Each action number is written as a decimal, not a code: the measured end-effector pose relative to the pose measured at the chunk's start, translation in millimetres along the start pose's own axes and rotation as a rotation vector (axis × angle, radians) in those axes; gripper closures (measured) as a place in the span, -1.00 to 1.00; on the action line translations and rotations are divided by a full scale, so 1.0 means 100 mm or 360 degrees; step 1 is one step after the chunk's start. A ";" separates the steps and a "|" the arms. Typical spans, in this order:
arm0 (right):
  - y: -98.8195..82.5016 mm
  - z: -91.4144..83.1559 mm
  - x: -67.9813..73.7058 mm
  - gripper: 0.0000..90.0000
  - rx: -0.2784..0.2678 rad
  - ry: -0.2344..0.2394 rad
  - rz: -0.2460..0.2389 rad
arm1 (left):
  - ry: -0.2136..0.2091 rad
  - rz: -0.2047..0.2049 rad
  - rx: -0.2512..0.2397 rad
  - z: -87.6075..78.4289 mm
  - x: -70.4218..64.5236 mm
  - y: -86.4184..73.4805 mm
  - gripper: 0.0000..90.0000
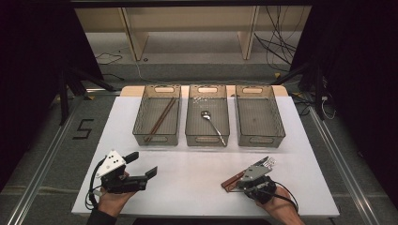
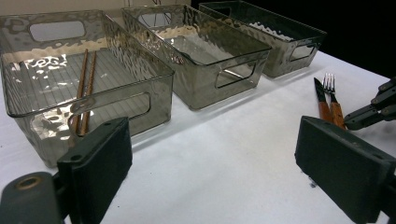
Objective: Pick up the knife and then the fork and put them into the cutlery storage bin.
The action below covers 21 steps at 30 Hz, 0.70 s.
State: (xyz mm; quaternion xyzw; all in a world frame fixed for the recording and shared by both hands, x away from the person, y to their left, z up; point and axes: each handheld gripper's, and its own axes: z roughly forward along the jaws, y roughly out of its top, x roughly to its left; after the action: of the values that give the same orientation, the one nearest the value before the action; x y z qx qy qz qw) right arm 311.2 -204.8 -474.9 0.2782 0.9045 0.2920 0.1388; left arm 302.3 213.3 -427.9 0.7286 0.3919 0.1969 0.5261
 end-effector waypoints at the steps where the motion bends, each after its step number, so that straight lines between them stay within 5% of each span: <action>1: 0.01 0.01 0.00 1.00 0.0000 -0.0002 -0.0001 | 0.0000 0.0000 0.0001 0.00 0.00 0.00 -0.76; 21: 0.20 0.16 -0.11 1.00 -0.0019 -0.0040 0.0011 | 0.0003 -0.0008 0.0000 0.00 0.01 -0.01 -0.76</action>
State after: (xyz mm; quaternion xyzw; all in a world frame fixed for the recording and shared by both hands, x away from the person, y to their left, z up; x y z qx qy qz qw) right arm 334.9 -190.3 -474.6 0.2841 0.8999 0.2943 0.1509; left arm 302.3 214.1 -428.3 0.7275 0.3942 0.1964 0.5262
